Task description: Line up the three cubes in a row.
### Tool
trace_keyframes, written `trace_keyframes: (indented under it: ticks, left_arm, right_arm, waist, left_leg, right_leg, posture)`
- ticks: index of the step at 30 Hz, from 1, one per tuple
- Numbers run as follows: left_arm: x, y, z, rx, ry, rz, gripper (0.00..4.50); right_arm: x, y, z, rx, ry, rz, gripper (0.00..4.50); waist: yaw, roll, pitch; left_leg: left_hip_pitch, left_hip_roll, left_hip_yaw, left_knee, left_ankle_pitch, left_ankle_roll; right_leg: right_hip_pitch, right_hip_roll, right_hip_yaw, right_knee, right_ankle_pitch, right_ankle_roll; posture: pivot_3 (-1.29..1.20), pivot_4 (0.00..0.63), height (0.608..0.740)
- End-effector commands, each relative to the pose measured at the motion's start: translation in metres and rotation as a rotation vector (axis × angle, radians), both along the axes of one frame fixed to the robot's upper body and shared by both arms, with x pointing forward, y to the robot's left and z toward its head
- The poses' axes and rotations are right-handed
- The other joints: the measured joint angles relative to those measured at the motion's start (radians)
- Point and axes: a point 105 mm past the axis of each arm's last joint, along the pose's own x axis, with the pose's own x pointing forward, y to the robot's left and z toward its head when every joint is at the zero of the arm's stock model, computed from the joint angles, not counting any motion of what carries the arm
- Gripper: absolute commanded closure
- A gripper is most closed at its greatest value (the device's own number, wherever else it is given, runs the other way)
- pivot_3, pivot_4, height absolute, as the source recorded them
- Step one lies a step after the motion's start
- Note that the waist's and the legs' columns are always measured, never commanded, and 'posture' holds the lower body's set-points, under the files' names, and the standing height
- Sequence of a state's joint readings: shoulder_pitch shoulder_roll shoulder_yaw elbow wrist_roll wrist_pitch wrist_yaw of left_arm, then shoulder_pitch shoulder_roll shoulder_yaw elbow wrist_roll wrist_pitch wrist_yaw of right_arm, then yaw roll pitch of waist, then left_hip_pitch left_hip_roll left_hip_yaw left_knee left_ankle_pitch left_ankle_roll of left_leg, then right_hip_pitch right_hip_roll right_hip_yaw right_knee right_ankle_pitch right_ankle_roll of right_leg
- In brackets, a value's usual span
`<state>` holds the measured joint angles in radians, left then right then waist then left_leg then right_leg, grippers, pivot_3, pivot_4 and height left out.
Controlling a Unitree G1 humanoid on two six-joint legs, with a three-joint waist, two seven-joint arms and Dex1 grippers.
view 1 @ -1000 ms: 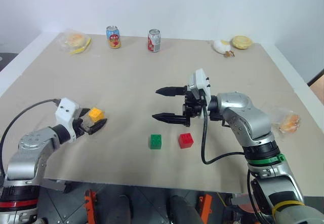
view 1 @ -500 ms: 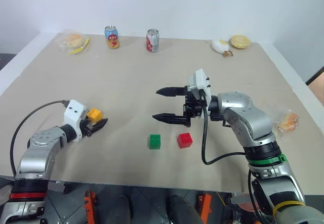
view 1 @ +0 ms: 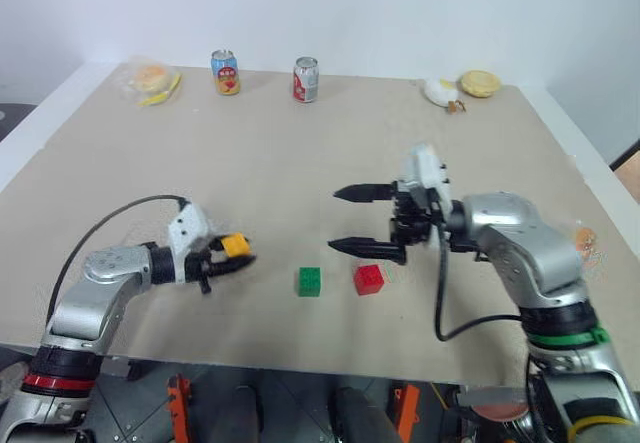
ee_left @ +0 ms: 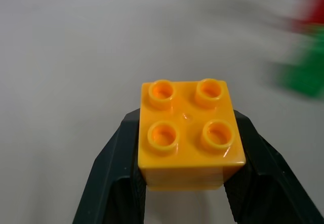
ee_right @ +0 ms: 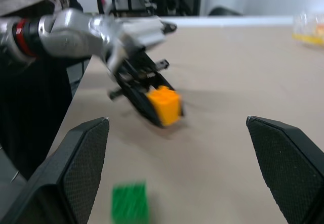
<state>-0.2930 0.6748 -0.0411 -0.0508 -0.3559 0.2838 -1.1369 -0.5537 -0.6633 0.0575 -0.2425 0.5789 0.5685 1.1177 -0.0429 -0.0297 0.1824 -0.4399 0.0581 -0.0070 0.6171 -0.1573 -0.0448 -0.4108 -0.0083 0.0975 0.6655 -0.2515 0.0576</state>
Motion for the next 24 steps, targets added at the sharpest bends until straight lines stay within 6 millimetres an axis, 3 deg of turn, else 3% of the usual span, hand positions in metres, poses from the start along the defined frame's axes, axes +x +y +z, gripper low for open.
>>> trace_keyframes:
  ticks: [1,7,15,23,24]
  left_arm:
    - [-0.013,-0.010,0.000,0.069,-0.029,-0.186,3.13]
    - [-0.010,-0.013,-0.010,0.127,-0.017,-0.306,3.13]
    - [0.002,-0.005,-0.016,0.150,-0.008,-0.326,3.13]
    - [-0.002,-0.006,-0.025,0.157,0.039,-0.352,3.13]
    - [-0.002,-0.006,-0.025,0.158,0.038,-0.351,2.07]
  right_arm:
    - [-0.022,-0.005,0.004,-0.025,-0.012,0.035,0.00]
    - [-0.029,-0.010,0.003,-0.029,-0.013,-0.032,0.00]
    - [-0.032,-0.012,0.002,-0.025,-0.012,-0.062,0.00]
    - [-0.031,-0.012,0.002,-0.024,-0.014,-0.067,0.00]
    - [-0.030,-0.012,0.002,-0.024,-0.014,-0.067,0.00]
  waist:
    - [-0.004,0.000,0.000]
    - [-0.004,0.000,0.000]
    - [-0.004,0.000,0.000]
    - [-0.004,0.000,0.000]
    - [-0.004,0.000,0.000]
  left_leg:
    - [0.001,0.001,0.000,0.000,0.000,0.000]
    - [0.002,0.003,0.000,0.001,0.000,0.001]
    - [0.001,0.002,0.001,0.002,0.000,0.001]
    - [0.001,0.003,0.001,0.001,0.000,0.001]
    - [0.001,0.003,0.001,0.001,0.000,0.001]
  right_leg:
    - [0.000,0.001,0.000,0.000,-0.001,0.000]
    - [0.000,0.004,0.000,0.001,0.001,-0.002]
    - [0.000,0.003,0.001,0.000,0.001,0.000]
    - [0.000,0.003,0.001,0.001,0.001,0.000]
    - [0.000,0.003,0.001,0.001,0.001,0.000]
  posture:
    - [0.00,0.150,0.733]
    - [0.00,0.150,0.733]
    - [0.00,0.150,0.733]
    - [0.00,0.150,0.733]
    - [0.00,0.150,0.733]
